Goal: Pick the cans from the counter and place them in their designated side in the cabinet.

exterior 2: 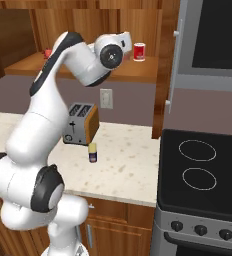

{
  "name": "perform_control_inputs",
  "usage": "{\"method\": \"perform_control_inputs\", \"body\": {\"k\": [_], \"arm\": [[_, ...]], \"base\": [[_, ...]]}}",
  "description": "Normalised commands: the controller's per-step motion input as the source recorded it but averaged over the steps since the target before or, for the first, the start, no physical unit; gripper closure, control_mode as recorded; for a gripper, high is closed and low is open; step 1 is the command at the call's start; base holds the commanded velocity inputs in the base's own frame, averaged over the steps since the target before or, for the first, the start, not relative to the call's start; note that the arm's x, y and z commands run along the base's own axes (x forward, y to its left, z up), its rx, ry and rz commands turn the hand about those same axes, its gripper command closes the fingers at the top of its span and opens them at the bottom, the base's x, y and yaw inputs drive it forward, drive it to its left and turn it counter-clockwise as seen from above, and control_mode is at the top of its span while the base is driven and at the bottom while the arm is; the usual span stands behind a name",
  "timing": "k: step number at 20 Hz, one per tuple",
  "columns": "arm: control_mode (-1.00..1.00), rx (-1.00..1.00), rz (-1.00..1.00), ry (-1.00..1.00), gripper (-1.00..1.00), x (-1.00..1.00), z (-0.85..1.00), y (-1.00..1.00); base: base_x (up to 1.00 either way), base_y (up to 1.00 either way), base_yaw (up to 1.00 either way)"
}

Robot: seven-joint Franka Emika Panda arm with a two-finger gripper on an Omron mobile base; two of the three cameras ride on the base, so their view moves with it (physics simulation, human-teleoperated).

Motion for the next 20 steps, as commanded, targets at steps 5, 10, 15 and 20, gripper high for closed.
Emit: {"method": "perform_control_inputs", "body": {"k": [5, 10, 15, 20], "arm": [[-1.00, -0.10, 0.04, 0.00, -1.00, -0.83, 0.03, 0.31], [-1.00, -0.09, 0.03, 0.00, -1.00, -0.79, 0.02, 0.33], [-1.00, -0.08, 0.02, 0.01, -1.00, -0.75, 0.00, 0.28], [-1.00, -0.04, 0.00, 0.00, -1.00, -0.81, 0.00, 0.20]], "base": [[0.00, 0.00, 0.00], [0.00, 0.00, 0.00], [0.00, 0.00, 0.00], [0.00, 0.00, 0.00]]}}
